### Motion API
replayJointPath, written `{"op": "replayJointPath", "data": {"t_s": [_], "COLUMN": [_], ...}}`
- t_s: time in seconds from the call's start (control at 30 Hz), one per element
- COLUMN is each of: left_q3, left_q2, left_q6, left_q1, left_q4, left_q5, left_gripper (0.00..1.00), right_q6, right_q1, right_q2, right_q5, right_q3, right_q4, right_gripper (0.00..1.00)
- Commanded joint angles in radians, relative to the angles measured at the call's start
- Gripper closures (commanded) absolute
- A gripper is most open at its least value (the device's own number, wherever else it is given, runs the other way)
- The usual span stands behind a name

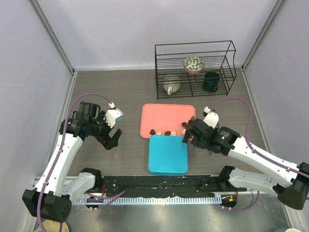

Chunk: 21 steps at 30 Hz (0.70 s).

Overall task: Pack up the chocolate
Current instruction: Reset both arms

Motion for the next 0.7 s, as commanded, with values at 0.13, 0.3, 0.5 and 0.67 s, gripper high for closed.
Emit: {"op": "replayJointPath", "data": {"t_s": [0.13, 0.3, 0.5, 0.67], "left_q3": [0.077, 0.118, 0.146, 0.126], "left_q2": [0.058, 0.095, 0.122, 0.115], "left_q6": [-0.099, -0.161, -0.202, -0.227], "left_q1": [0.004, 0.007, 0.005, 0.005], "left_q4": [0.074, 0.085, 0.080, 0.109], "left_q5": [-0.047, -0.070, -0.065, -0.083], "left_gripper": [0.00, 0.00, 0.00, 0.00], "right_q6": [-0.347, -0.464, -0.525, -0.555], "right_q1": [0.003, 0.003, 0.003, 0.003], "right_q2": [0.072, 0.079, 0.030, 0.027], "right_q5": [0.128, 0.117, 0.089, 0.091], "right_q3": [0.217, 0.251, 0.225, 0.235], "right_q4": [0.053, 0.173, 0.291, 0.310], "right_gripper": [0.00, 0.00, 0.00, 0.00]}}
